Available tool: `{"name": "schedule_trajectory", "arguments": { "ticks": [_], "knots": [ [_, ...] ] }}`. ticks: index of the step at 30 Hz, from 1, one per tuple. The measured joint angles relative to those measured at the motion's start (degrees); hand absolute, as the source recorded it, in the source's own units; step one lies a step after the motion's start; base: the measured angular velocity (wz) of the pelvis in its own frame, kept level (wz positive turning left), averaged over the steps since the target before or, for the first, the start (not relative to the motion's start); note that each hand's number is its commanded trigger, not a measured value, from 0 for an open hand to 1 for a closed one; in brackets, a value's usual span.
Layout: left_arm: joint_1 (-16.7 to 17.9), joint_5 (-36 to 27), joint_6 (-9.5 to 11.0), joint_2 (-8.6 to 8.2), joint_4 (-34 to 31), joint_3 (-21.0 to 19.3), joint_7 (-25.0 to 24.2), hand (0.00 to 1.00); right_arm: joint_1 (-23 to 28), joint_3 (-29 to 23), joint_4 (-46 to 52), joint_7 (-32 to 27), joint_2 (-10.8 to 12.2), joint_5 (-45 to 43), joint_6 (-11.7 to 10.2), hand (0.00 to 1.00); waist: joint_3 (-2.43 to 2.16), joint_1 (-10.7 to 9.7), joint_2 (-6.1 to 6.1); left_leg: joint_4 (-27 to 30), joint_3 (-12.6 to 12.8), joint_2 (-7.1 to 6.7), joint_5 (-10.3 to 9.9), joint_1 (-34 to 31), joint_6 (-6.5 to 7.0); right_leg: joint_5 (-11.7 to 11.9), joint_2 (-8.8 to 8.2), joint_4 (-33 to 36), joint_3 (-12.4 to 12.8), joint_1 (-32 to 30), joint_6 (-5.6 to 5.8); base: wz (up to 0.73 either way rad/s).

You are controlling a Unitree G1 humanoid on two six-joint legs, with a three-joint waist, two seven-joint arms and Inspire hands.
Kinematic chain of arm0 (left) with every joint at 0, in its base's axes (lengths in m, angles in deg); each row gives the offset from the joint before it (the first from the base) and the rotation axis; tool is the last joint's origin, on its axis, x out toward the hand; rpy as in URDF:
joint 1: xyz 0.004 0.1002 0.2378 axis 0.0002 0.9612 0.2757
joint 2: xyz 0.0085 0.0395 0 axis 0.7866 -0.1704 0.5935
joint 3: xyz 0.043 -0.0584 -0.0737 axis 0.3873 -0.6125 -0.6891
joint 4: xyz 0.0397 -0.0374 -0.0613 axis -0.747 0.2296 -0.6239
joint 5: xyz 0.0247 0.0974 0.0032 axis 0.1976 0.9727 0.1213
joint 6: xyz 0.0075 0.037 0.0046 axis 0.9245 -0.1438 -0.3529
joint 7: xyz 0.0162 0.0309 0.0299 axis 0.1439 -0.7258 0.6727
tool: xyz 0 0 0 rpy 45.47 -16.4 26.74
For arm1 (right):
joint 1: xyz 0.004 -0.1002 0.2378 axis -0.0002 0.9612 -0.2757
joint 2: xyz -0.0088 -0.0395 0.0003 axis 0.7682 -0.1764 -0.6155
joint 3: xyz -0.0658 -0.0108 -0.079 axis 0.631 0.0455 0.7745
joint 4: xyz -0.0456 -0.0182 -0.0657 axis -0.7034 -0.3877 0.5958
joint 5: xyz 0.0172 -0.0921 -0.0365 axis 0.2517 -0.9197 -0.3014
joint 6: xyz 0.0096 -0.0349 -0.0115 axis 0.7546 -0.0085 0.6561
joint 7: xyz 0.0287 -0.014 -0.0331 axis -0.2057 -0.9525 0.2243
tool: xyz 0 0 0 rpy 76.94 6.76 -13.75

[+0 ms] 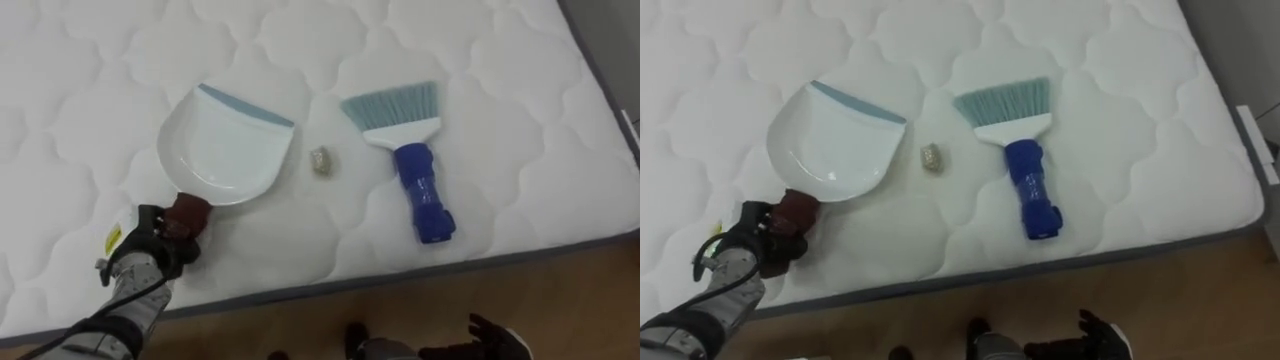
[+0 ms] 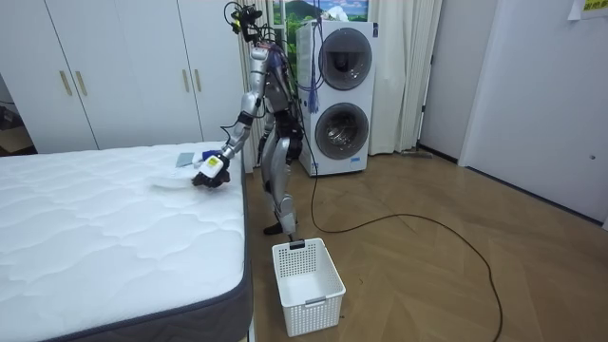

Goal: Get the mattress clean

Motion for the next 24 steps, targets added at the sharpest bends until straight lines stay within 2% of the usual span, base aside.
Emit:
{"name": "schedule_trajectory", "arguments": {
  "ticks": [3,7,9,12,17,19,21,24],
  "knots": [
    [0.4,1.6,0.8,0.72,-0.2,0.0,2.2,1.00,-0.2,-2.6,-0.1,-0.4,-0.1,3.0,-0.3,0.00,-0.31,0.1,0.51,-0.1,0.1,-0.04,0.0,0.1,0.00,0.0,0.00,0.1,0.1,0.0,0.00,0.00],
    [2.3,2.2,2.1,1.23,-2.1,0.1,4.7,1.00,-1.1,-6.2,0.6,-1.9,-0.5,7.1,-1.2,0.00,-0.35,0.2,0.57,0.0,0.3,-0.06,0.0,0.3,0.01,0.0,-0.09,0.4,0.3,0.0,0.01,-0.01],
    [5.3,3.6,2.4,1.49,-4.7,0.2,5.5,1.00,-2.0,-9.5,1.0,-2.8,-1.0,9.7,-1.7,0.00,-0.56,0.0,0.70,-0.1,0.5,-0.11,0.0,0.7,0.02,0.0,-0.05,0.5,0.7,0.2,0.02,-0.05],
    [8.7,4.8,2.5,1.48,-7.3,1.0,5.6,1.00,-2.7,-12.1,1.5,-5.4,-1.0,12.3,-2.8,0.00,-0.64,0.0,0.63,-0.2,0.5,-0.29,0.0,1.4,0.02,0.0,0.05,0.4,0.6,0.9,0.03,0.00],
    [11.8,6.6,3.0,1.47,-10.1,2.8,5.6,1.00,-3.3,-14.1,6.1,-10.8,-1.1,11.6,-3.5,0.00,-0.90,1.1,0.30,-0.2,0.7,-0.30,0.0,1.4,-0.06,0.1,0.62,0.4,1.7,0.6,0.13,-0.05],
    [12.3,7.3,3.5,1.47,-10.7,3.6,5.6,1.00,-4.2,-14.1,7.4,-13.1,-1.3,10.5,-4.7,0.00,-1.04,1.4,0.10,-0.3,1.0,-0.26,-0.1,1.4,-0.06,0.2,0.67,0.4,1.8,0.5,0.12,-0.08],
    [13.5,7.9,4.0,1.53,-11.3,4.2,5.6,1.00,-4.9,-14.1,9.6,-16.1,-1.3,8.2,-5.7,0.00,-1.61,1.9,-0.47,-0.4,1.7,-0.05,-0.1,1.6,-0.10,0.2,0.88,0.4,2.3,0.4,0.07,-0.12],
    [15.7,7.8,4.8,1.53,-13.8,4.6,5.3,1.00,-5.8,-15.1,12.0,-20.3,-1.5,3.5,-7.8,0.00,-1.77,2.0,-0.69,-0.4,2.2,-0.03,-0.1,1.6,-0.11,0.3,0.80,0.3,2.4,0.3,0.13,-0.07]
  ]
}}
